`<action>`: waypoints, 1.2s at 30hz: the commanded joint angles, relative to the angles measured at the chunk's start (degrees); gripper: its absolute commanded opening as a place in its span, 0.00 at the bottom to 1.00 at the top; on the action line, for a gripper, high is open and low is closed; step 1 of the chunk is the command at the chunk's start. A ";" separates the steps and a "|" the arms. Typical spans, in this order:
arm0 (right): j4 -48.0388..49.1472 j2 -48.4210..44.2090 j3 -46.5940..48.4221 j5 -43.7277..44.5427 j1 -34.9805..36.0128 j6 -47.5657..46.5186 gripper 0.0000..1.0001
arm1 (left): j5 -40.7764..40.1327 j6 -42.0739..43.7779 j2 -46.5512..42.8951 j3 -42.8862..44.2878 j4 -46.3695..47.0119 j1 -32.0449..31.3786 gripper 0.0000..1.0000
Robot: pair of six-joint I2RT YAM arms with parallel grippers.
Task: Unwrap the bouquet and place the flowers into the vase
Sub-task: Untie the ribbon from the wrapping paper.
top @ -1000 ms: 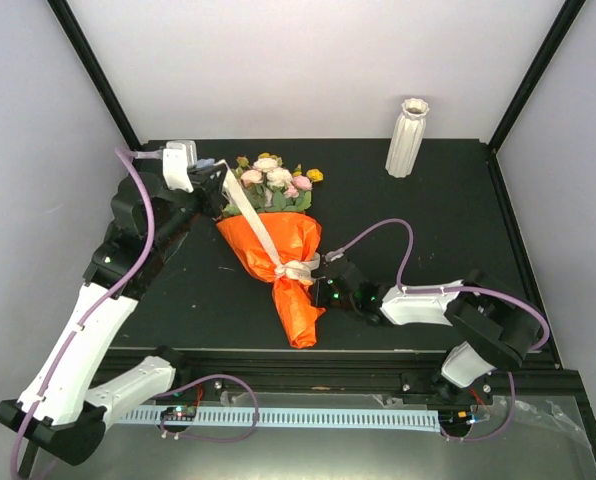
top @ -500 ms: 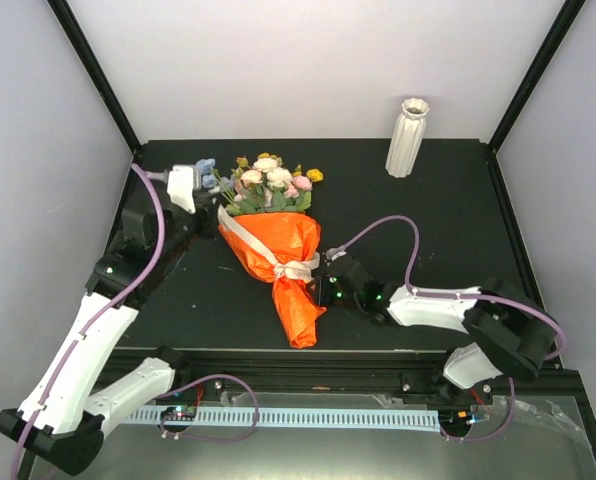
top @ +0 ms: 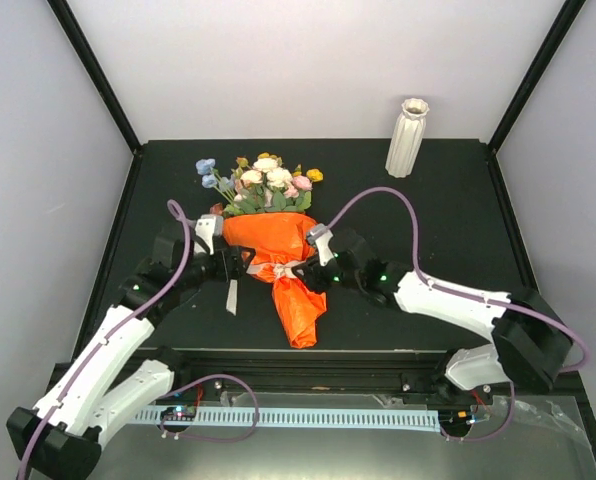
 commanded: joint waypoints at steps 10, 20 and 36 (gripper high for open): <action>-6.89 12.06 10.76 -0.32 -0.15 -21.05 0.58 | 21.04 -10.40 10.76 -8.48 16.28 5.33 0.86; -7.92 17.91 13.95 -0.94 -0.12 -23.95 0.54 | 22.95 -10.08 20.32 -9.36 23.39 8.00 0.74; -7.46 12.77 11.48 6.35 -0.23 -22.40 0.01 | 18.55 -6.03 26.13 -11.18 26.52 8.00 0.70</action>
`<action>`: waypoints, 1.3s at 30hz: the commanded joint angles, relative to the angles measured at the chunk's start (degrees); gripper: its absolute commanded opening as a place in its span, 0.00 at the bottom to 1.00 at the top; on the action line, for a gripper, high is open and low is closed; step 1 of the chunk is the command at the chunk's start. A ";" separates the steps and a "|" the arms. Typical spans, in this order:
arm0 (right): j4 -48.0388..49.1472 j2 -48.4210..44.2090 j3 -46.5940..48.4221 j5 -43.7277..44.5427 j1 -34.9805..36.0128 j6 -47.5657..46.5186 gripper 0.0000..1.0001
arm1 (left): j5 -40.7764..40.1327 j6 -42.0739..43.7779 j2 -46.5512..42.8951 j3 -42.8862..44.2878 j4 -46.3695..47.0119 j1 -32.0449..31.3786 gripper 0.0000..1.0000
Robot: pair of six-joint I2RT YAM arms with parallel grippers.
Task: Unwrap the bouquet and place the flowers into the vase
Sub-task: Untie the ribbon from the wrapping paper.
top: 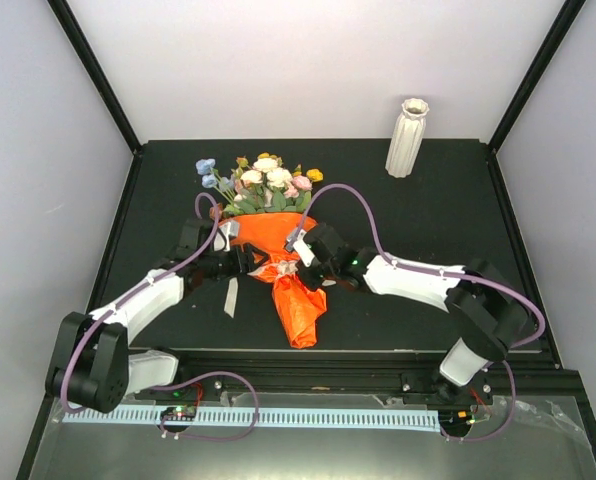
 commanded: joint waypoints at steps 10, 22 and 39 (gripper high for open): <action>-1.12 -7.62 -0.59 4.77 -0.27 7.16 0.01 | -3.43 4.72 -0.12 -3.12 7.15 0.20 0.68; -6.92 -22.42 1.34 18.14 -0.63 11.01 0.01 | -4.60 3.28 -0.68 -3.42 6.06 0.09 0.68; 7.77 -43.48 0.23 39.72 -14.85 1.82 0.01 | -0.52 -2.11 9.00 1.20 12.47 -2.59 0.64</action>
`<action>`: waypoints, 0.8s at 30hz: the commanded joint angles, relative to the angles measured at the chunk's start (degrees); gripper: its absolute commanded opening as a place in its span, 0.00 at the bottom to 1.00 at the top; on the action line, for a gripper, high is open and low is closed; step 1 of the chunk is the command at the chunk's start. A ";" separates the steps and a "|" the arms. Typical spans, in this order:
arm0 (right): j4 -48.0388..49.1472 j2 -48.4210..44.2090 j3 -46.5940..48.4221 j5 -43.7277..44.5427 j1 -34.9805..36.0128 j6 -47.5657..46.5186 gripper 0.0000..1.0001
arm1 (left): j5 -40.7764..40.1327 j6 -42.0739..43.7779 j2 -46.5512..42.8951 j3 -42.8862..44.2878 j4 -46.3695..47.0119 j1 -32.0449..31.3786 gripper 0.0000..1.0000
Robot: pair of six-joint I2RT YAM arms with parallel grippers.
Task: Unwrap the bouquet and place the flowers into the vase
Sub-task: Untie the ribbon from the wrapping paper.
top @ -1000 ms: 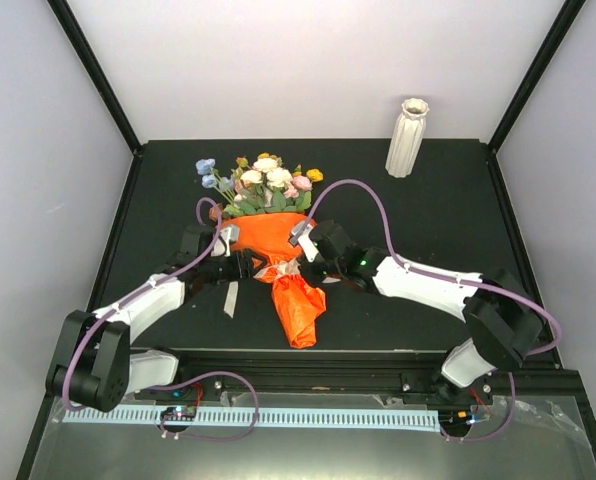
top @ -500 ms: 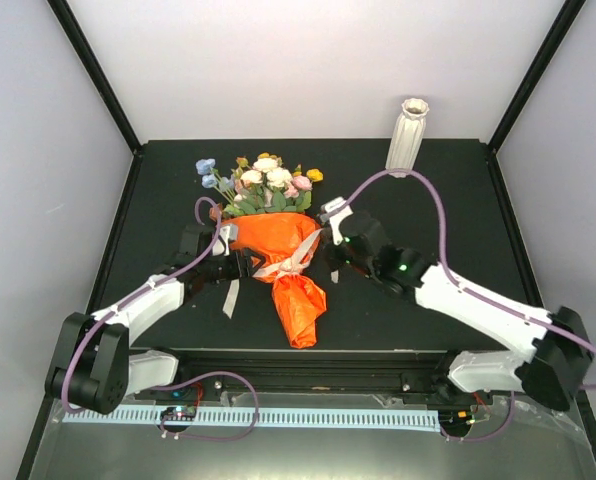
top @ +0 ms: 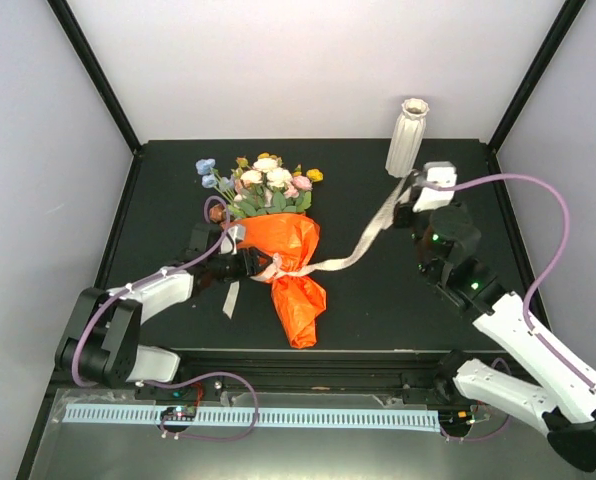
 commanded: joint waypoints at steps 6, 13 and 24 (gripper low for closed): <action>1.24 -0.33 5.28 2.26 -12.79 1.83 0.01 | 3.41 -3.67 4.89 9.08 3.07 -1.33 0.63; -4.89 -0.73 3.10 -0.11 -22.22 7.96 0.01 | 2.06 -2.21 1.84 11.59 -1.65 -1.57 0.63; -17.65 -3.13 -4.13 -15.19 -22.48 16.11 0.25 | 0.04 0.05 -6.47 7.58 -8.60 -1.57 0.71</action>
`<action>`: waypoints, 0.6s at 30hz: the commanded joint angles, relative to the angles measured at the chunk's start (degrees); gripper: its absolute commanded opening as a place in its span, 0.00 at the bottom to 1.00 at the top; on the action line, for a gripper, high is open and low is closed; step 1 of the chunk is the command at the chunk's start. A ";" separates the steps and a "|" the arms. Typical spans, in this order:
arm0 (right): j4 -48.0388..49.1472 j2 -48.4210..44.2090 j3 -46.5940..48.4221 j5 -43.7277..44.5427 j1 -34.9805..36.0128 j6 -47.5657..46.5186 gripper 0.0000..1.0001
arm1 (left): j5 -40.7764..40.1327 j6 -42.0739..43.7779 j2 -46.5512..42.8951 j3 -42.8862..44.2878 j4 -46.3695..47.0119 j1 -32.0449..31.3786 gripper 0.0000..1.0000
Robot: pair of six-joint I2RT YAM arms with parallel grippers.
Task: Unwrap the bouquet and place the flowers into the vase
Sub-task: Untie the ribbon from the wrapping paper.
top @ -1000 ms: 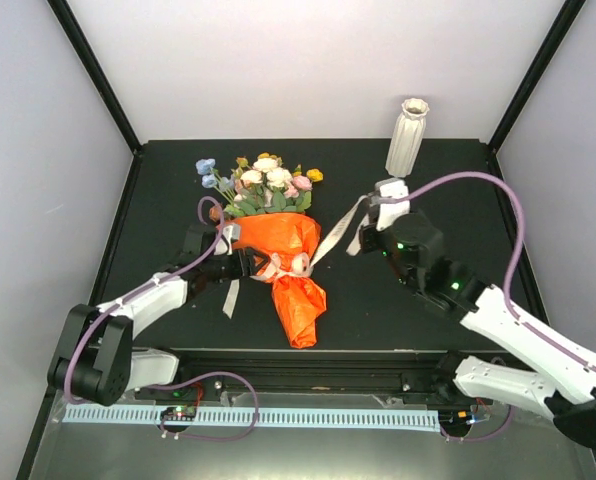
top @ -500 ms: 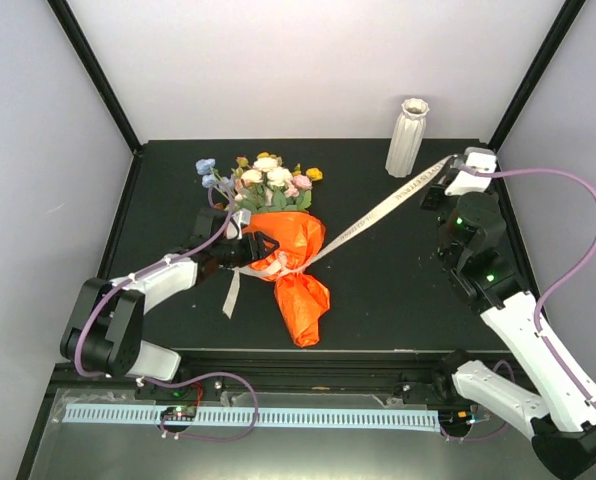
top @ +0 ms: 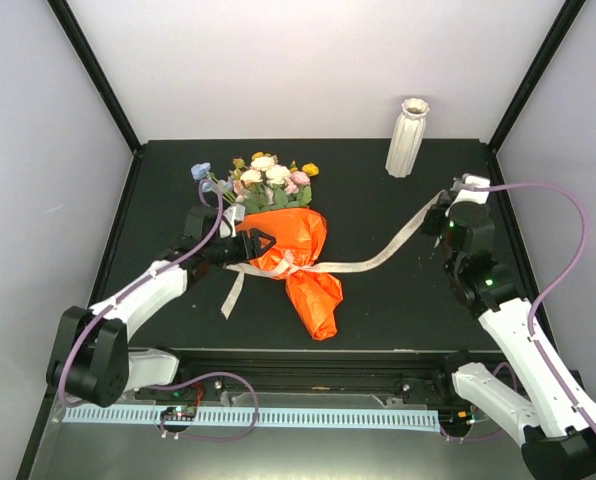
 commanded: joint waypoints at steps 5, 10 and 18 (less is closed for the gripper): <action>-9.70 1.02 -0.62 -22.65 -0.12 4.57 0.35 | -1.06 4.21 -9.09 -0.29 -8.47 -0.37 0.74; -11.02 6.37 -0.20 -30.62 0.53 11.00 0.36 | -4.03 7.11 -17.57 3.49 -16.19 -0.37 0.80; -13.18 12.89 -1.74 -24.09 3.82 28.95 0.51 | -11.28 14.49 -27.53 10.70 -27.93 -0.37 0.99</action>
